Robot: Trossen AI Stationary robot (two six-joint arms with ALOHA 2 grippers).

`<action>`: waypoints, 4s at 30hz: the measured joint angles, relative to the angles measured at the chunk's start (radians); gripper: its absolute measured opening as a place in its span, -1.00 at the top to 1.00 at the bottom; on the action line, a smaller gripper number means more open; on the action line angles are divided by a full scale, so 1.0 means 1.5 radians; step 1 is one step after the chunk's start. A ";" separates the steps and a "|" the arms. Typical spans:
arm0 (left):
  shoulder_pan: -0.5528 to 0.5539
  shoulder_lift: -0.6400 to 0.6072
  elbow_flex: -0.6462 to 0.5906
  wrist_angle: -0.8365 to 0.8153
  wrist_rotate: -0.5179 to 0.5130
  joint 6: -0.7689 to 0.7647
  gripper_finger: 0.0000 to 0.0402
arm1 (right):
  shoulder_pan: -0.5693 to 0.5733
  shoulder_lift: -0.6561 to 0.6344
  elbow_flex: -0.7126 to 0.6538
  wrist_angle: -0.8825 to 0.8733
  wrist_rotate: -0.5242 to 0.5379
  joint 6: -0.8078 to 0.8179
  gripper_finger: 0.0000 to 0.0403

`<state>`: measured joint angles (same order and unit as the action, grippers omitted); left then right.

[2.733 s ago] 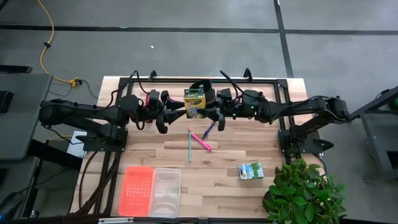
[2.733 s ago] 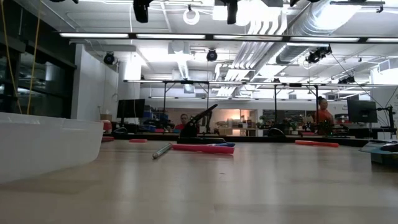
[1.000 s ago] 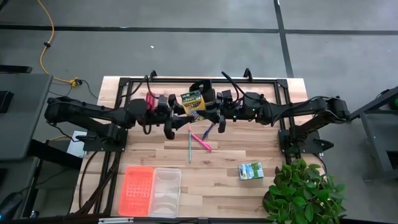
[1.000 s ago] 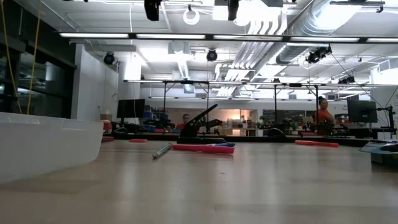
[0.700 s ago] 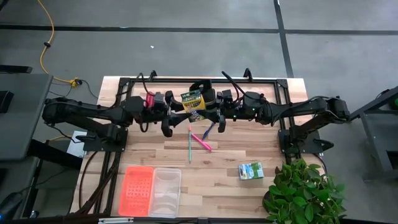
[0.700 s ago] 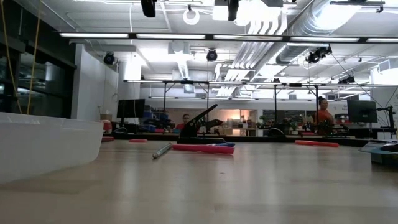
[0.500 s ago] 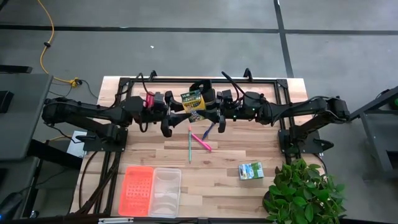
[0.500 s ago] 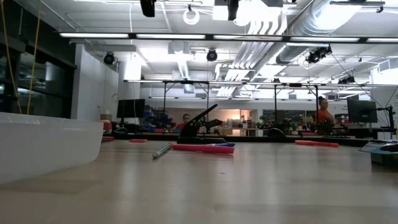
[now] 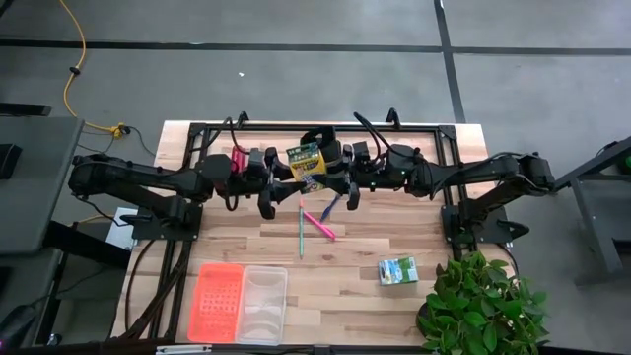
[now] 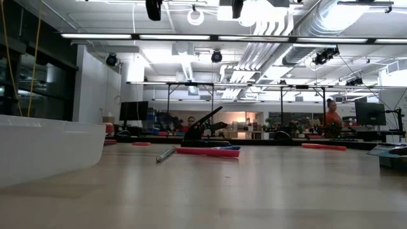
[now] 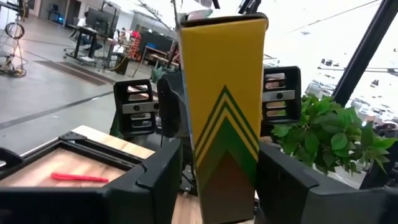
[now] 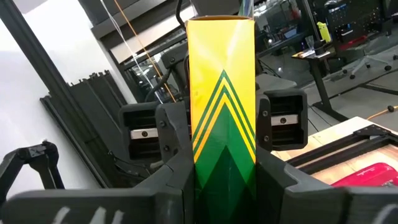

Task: Pack school essentials
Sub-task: Put the top crayon box into the supply box

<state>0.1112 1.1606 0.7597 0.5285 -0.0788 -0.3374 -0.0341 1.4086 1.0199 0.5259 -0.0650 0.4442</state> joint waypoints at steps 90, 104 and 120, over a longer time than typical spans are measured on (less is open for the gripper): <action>-0.603 0.259 -0.001 -0.419 -0.280 -1.071 0.60 | -0.082 -0.232 0.000 -0.468 0.103 -0.057 -0.01; -0.571 0.259 -0.001 -0.434 -0.217 -1.043 0.60 | -0.082 -0.231 0.000 -0.468 0.111 -0.057 -0.01; -0.562 0.268 -0.001 -0.440 -0.209 -1.065 0.37 | -0.082 -0.231 0.000 -0.468 0.112 -0.058 -0.01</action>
<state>-0.7324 1.5620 0.7589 -0.1314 -0.3926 -1.9343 -0.1574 1.0615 1.0199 -0.1761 0.1024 0.3578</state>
